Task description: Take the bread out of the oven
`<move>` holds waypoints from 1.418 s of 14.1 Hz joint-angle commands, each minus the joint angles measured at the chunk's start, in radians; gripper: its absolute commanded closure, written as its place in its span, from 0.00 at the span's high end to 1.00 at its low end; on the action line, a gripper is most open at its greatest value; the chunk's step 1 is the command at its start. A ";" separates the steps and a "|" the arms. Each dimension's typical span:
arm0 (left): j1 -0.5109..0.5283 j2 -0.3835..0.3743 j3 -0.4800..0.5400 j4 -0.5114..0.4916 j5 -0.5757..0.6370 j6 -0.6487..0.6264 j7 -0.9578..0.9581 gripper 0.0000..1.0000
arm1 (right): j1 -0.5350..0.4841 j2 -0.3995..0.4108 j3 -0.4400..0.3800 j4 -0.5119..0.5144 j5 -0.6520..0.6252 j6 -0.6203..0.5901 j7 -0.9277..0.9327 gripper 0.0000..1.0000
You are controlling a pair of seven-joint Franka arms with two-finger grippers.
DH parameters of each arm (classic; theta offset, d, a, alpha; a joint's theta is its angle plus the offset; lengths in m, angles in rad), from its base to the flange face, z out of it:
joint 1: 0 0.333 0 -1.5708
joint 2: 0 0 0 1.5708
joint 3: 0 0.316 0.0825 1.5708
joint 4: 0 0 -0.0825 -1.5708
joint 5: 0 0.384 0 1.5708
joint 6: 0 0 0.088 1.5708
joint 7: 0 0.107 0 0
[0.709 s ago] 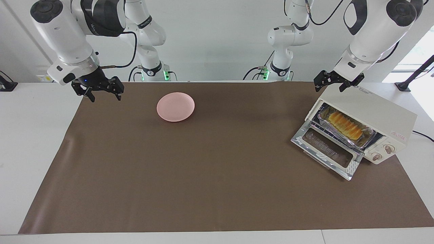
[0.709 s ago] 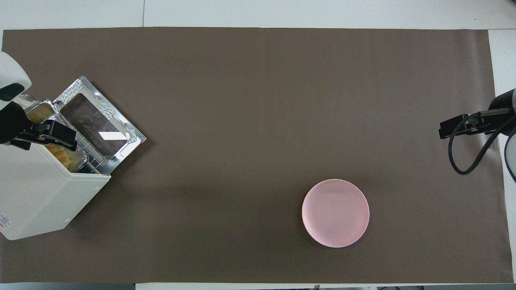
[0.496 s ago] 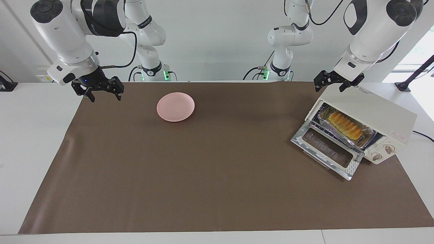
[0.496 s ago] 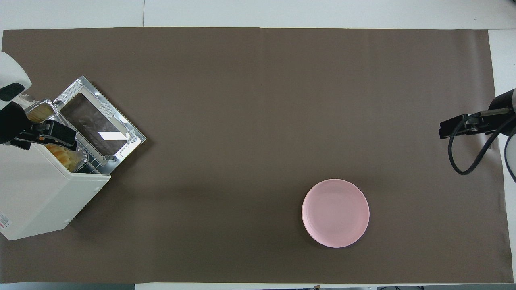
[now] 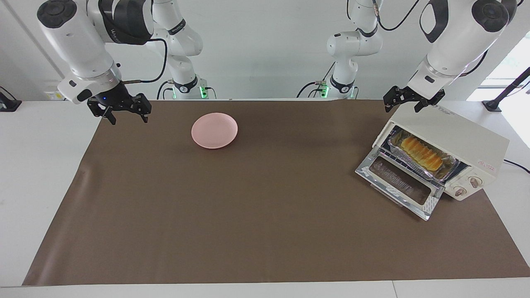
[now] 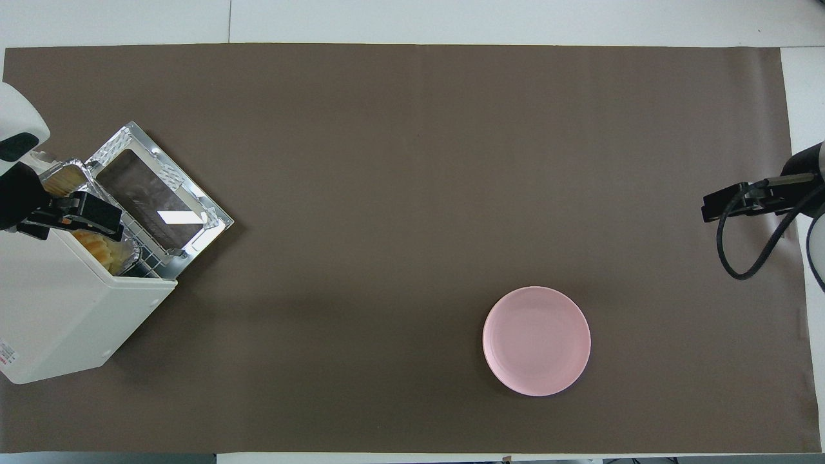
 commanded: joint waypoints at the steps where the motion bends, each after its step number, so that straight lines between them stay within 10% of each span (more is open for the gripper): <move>1: 0.019 -0.032 -0.004 -0.035 -0.010 0.022 0.004 1.00 | -0.011 -0.015 0.009 -0.009 -0.011 -0.008 -0.027 1.00; 13: 0.019 -0.009 0.001 -0.027 0.020 0.137 -0.056 1.00 | -0.011 -0.015 0.009 -0.009 -0.011 -0.008 -0.027 1.00; 20: -0.085 0.343 0.004 0.233 0.137 0.163 -0.565 1.00 | -0.011 -0.015 0.009 -0.009 -0.011 -0.008 -0.027 1.00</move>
